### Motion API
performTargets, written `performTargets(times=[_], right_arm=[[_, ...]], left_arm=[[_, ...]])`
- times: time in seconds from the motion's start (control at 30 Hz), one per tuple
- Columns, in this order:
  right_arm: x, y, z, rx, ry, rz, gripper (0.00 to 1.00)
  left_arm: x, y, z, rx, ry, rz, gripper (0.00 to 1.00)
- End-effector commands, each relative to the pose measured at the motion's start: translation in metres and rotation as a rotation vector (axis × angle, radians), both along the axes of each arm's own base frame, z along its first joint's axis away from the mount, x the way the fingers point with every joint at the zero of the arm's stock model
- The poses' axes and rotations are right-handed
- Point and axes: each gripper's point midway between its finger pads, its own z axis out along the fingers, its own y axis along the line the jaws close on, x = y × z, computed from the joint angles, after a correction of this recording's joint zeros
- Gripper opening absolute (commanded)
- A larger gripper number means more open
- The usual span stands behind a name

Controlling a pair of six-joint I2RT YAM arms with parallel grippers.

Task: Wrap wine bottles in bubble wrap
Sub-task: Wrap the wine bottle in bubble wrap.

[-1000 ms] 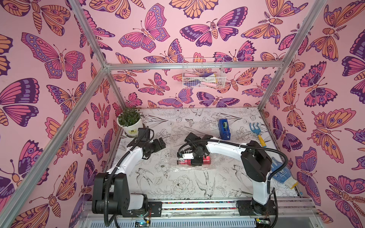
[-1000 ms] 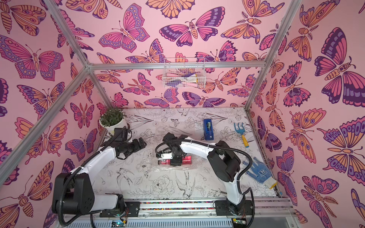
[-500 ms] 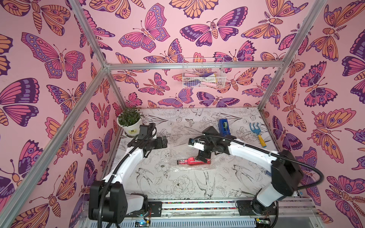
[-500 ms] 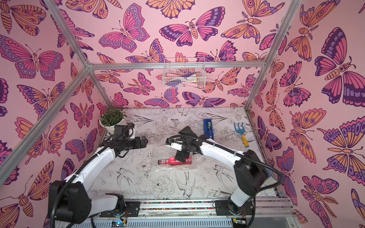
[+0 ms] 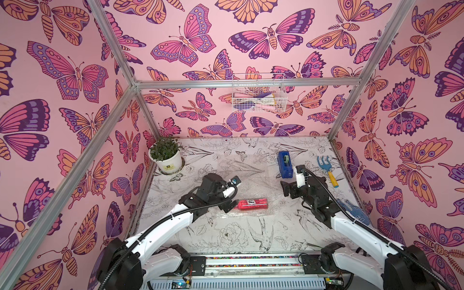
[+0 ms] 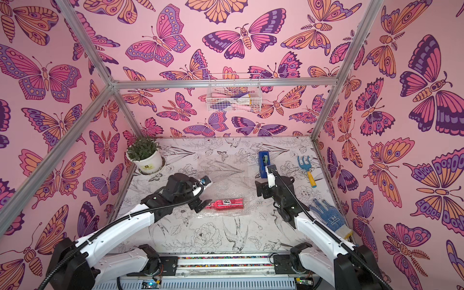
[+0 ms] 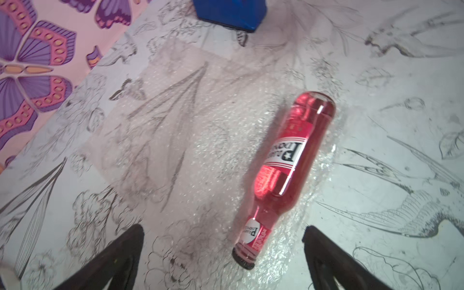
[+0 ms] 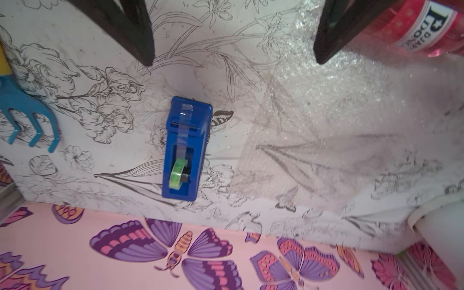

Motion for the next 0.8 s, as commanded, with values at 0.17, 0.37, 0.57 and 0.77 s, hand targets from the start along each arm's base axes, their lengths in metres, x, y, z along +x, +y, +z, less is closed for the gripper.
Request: performTargets(times=[0.17,0.37,0.57,0.77], right_arm=[[-0.003,-0.016,0.015,0.070,-0.075,-0.091,0.99],[-0.005,-0.013,0.016,0.065,-0.095,-0.065,0.99],[-0.005,-0.010,0.020,0.044,-0.109,-0.039,0.99],[-0.003,-0.010,0.026,0.024,-0.117,-0.032,0.99]], left_arm=[[-0.023,-0.039,-0.063,0.220,-0.071,-0.221,1.00],[-0.029,-0.049,-0.089,0.288,-0.107,-0.283,1.00],[-0.024,-0.048,-0.104,0.356,-0.173,-0.317,1.00],[-0.025,-0.040,-0.123,0.443,-0.192,-0.377,1.00]])
